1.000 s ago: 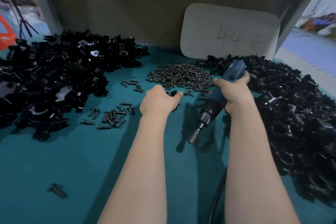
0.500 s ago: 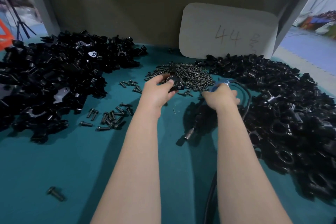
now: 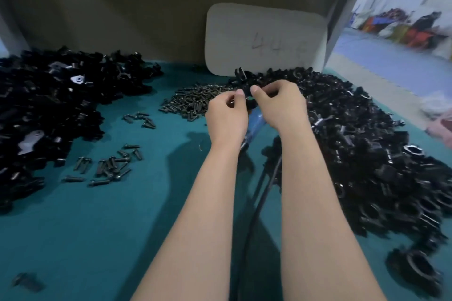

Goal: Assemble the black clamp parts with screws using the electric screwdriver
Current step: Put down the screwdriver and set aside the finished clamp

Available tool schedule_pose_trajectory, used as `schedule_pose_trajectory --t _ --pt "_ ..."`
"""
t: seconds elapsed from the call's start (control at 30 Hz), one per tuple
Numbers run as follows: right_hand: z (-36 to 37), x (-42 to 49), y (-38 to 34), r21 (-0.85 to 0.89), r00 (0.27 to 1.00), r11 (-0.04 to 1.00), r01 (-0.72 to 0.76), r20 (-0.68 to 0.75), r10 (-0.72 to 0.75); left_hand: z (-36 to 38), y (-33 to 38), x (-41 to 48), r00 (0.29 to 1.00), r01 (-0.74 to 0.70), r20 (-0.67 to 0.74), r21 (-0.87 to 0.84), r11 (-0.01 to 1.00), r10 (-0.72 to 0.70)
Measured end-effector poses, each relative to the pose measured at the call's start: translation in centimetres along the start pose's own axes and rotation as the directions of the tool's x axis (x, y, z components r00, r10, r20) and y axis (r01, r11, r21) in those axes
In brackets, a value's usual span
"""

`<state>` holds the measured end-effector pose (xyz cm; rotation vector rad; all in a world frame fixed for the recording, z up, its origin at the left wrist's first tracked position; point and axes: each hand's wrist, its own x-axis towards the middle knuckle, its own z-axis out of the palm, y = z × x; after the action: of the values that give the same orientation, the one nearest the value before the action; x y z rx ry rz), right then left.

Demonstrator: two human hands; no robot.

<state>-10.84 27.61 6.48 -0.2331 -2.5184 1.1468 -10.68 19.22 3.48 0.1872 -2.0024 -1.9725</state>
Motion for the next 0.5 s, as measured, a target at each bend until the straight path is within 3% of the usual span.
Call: schedule_pose_trajectory --t 0.2,0.27,0.37,0.5 --pt "-8.4 -0.6 5.1 -0.053 0.925 0.981 -0.188 -0.346 0.159 8.5 3.3 -4.3 0.951 -0.193 0.27 0.13 0.973 0.152" --pt "-10.4 -1.2 7.0 -0.085 0.904 0.957 -0.278 -0.359 0.231 11.1 3.3 -5.6 0.92 -0.226 0.373 0.256 0.94 0.12" --pt "-11.7 -1.9 9.1 -0.097 0.908 0.934 -0.343 -0.291 0.303 13.5 2.3 -6.8 0.908 -0.249 0.418 0.504 0.827 0.019" --pt "-11.8 -1.7 9.7 -0.075 0.903 0.942 -0.326 -0.319 0.287 14.2 1.5 -7.2 0.92 -0.28 0.389 0.569 0.773 0.047"
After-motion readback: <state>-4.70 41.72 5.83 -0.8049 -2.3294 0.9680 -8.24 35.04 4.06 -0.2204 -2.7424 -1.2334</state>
